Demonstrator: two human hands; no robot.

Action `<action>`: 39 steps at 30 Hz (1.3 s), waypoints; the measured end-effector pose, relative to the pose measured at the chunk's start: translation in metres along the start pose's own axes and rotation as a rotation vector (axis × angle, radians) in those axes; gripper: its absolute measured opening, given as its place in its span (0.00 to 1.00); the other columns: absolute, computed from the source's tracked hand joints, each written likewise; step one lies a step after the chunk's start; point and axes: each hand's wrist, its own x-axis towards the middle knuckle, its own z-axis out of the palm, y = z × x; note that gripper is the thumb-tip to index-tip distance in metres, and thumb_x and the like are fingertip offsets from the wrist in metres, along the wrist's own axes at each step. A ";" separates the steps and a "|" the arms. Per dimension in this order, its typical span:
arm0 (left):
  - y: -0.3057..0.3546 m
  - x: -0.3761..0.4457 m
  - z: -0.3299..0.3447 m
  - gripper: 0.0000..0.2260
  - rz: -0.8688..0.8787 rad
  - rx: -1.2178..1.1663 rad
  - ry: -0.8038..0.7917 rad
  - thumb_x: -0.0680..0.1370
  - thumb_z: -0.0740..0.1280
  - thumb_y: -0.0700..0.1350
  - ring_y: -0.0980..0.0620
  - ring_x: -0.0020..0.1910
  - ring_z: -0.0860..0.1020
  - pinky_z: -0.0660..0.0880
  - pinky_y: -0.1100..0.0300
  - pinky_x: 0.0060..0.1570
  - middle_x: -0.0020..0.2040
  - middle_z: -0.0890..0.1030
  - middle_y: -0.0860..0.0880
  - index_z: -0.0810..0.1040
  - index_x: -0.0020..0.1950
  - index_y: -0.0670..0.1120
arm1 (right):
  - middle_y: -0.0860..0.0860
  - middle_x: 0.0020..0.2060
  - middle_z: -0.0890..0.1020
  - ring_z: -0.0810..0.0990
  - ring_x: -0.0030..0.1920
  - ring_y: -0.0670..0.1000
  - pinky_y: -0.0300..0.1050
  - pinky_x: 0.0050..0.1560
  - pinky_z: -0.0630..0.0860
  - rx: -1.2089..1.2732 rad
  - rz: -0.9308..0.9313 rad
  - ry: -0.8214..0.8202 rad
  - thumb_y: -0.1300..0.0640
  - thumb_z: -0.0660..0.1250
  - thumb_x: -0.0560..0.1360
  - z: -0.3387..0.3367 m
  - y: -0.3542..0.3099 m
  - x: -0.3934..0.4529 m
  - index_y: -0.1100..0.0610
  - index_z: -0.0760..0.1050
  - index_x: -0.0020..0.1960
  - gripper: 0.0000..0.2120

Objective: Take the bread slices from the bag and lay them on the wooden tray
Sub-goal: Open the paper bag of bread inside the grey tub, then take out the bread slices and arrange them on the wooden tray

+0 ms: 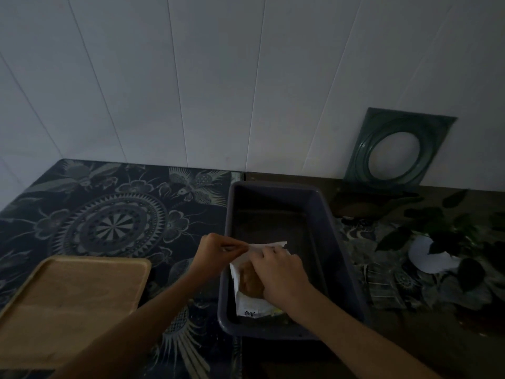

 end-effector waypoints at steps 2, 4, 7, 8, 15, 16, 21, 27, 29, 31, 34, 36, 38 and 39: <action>0.002 0.001 -0.001 0.06 -0.005 0.031 -0.032 0.72 0.77 0.42 0.63 0.45 0.85 0.77 0.75 0.45 0.44 0.89 0.50 0.89 0.49 0.45 | 0.54 0.60 0.77 0.76 0.59 0.58 0.53 0.48 0.73 0.023 -0.011 0.031 0.59 0.75 0.70 -0.012 0.004 -0.004 0.52 0.70 0.67 0.28; 0.003 0.002 -0.001 0.06 -0.007 0.067 -0.070 0.72 0.77 0.42 0.62 0.43 0.85 0.77 0.75 0.44 0.43 0.89 0.51 0.89 0.49 0.47 | 0.52 0.58 0.77 0.76 0.57 0.57 0.51 0.43 0.69 0.034 -0.033 0.087 0.58 0.75 0.70 -0.022 0.009 -0.007 0.49 0.68 0.66 0.28; 0.006 0.002 0.000 0.06 -0.005 0.115 -0.089 0.73 0.76 0.40 0.64 0.37 0.84 0.76 0.74 0.41 0.40 0.87 0.53 0.89 0.48 0.47 | 0.49 0.55 0.77 0.77 0.54 0.54 0.49 0.40 0.67 0.055 -0.069 0.144 0.53 0.76 0.69 -0.039 0.022 -0.010 0.45 0.67 0.62 0.27; 0.006 0.002 0.000 0.05 0.007 0.122 -0.092 0.73 0.76 0.39 0.66 0.36 0.83 0.76 0.75 0.40 0.38 0.86 0.55 0.89 0.47 0.47 | 0.47 0.54 0.78 0.77 0.53 0.53 0.48 0.40 0.67 0.070 -0.073 0.154 0.50 0.76 0.69 -0.045 0.026 -0.011 0.43 0.67 0.61 0.26; 0.019 -0.004 -0.006 0.07 0.097 0.197 -0.157 0.72 0.75 0.42 0.71 0.36 0.79 0.72 0.68 0.37 0.32 0.78 0.63 0.81 0.39 0.53 | 0.43 0.52 0.80 0.79 0.49 0.47 0.44 0.42 0.72 0.300 -0.071 0.132 0.41 0.76 0.64 -0.089 0.060 -0.017 0.40 0.70 0.61 0.28; 0.023 -0.005 -0.009 0.08 0.125 0.193 -0.170 0.70 0.77 0.45 0.74 0.39 0.78 0.72 0.70 0.38 0.35 0.77 0.65 0.80 0.42 0.54 | 0.43 0.53 0.81 0.79 0.50 0.47 0.45 0.44 0.74 0.333 -0.076 0.124 0.41 0.77 0.64 -0.094 0.064 -0.018 0.40 0.71 0.62 0.29; 0.049 -0.016 -0.026 0.34 0.097 -0.032 -0.273 0.63 0.84 0.50 0.66 0.58 0.79 0.77 0.70 0.55 0.58 0.82 0.59 0.73 0.65 0.57 | 0.43 0.57 0.81 0.80 0.54 0.45 0.49 0.54 0.81 0.493 -0.094 0.098 0.44 0.79 0.65 -0.117 0.078 -0.020 0.43 0.73 0.65 0.31; 0.074 -0.037 -0.052 0.37 0.089 -0.379 -0.157 0.66 0.83 0.43 0.47 0.66 0.79 0.78 0.47 0.62 0.66 0.80 0.48 0.72 0.72 0.51 | 0.44 0.53 0.83 0.81 0.51 0.42 0.44 0.51 0.81 0.674 -0.125 0.101 0.46 0.82 0.64 -0.130 0.084 -0.013 0.47 0.78 0.64 0.30; 0.075 -0.044 -0.061 0.33 0.055 -0.465 -0.120 0.67 0.81 0.40 0.46 0.65 0.79 0.78 0.47 0.62 0.65 0.81 0.47 0.74 0.71 0.49 | 0.44 0.53 0.83 0.82 0.51 0.43 0.45 0.52 0.81 0.746 -0.124 0.089 0.45 0.82 0.64 -0.132 0.078 -0.006 0.47 0.79 0.63 0.29; 0.072 -0.051 -0.072 0.30 0.026 -0.546 -0.076 0.68 0.80 0.39 0.45 0.65 0.80 0.79 0.49 0.62 0.63 0.82 0.46 0.76 0.69 0.48 | 0.45 0.53 0.84 0.83 0.53 0.45 0.48 0.54 0.82 0.839 -0.117 0.062 0.44 0.82 0.62 -0.130 0.068 0.004 0.46 0.79 0.61 0.29; 0.060 -0.060 -0.097 0.27 -0.029 -0.598 -0.005 0.68 0.79 0.39 0.44 0.63 0.81 0.79 0.50 0.62 0.61 0.83 0.44 0.78 0.67 0.46 | 0.46 0.54 0.84 0.83 0.55 0.47 0.50 0.56 0.81 0.973 -0.079 0.005 0.43 0.82 0.60 -0.123 0.043 0.019 0.45 0.80 0.61 0.30; 0.046 -0.065 -0.116 0.27 -0.072 -0.602 0.002 0.69 0.79 0.39 0.42 0.61 0.82 0.80 0.51 0.61 0.61 0.84 0.43 0.77 0.67 0.45 | 0.46 0.54 0.84 0.83 0.54 0.46 0.47 0.53 0.80 1.040 -0.056 -0.027 0.45 0.83 0.61 -0.115 0.021 0.030 0.43 0.80 0.58 0.27; 0.029 -0.071 -0.136 0.28 -0.122 -0.599 0.009 0.68 0.79 0.40 0.42 0.60 0.82 0.81 0.51 0.59 0.61 0.84 0.43 0.77 0.67 0.45 | 0.44 0.52 0.85 0.84 0.49 0.42 0.40 0.47 0.79 1.111 -0.034 -0.066 0.48 0.83 0.62 -0.106 -0.003 0.040 0.42 0.80 0.55 0.23; 0.020 -0.073 -0.146 0.28 -0.146 -0.603 0.015 0.68 0.79 0.40 0.41 0.60 0.82 0.80 0.50 0.59 0.61 0.84 0.42 0.77 0.67 0.45 | 0.44 0.51 0.85 0.85 0.47 0.41 0.37 0.43 0.80 1.149 -0.022 -0.086 0.49 0.83 0.63 -0.102 -0.016 0.046 0.42 0.80 0.55 0.23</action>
